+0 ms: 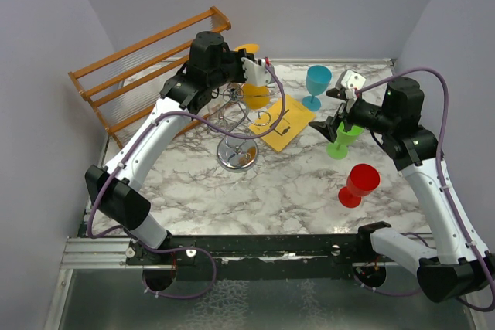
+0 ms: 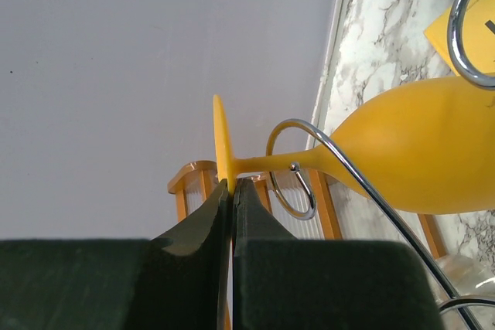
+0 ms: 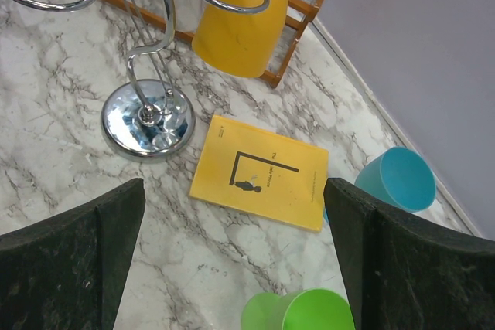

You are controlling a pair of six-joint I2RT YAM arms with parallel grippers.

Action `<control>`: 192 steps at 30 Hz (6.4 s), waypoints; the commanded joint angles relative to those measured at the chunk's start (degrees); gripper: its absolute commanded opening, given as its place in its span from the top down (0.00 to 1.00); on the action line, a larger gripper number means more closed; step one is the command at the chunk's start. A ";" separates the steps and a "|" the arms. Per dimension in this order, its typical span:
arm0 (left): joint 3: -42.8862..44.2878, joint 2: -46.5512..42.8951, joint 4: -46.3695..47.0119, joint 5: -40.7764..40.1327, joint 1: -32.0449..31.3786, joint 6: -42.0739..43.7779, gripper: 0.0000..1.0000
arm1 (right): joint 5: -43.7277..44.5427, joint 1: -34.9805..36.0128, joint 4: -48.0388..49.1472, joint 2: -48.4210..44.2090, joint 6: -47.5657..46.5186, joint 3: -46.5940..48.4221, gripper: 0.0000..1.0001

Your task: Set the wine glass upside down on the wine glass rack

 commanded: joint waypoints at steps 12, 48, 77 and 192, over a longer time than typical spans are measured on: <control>0.15 -2.52 -6.23 -0.87 -0.20 0.71 0.96 | 1.21 -0.16 1.81 -1.53 -0.81 -0.60 0.02; 4.57 -1.35 -15.33 -2.63 -0.11 3.66 0.71 | 1.50 -0.23 1.98 -1.89 -0.90 -1.01 0.02; 12.19 0.35 -22.42 2.93 1.34 4.07 0.71 | 1.81 -0.23 2.50 -2.36 -0.94 -1.72 0.02; 2.35 -18.54 -0.72 8.90 7.54 -66.35 0.01 | -0.15 -11.06 -6.40 17.66 20.00 43.86 0.99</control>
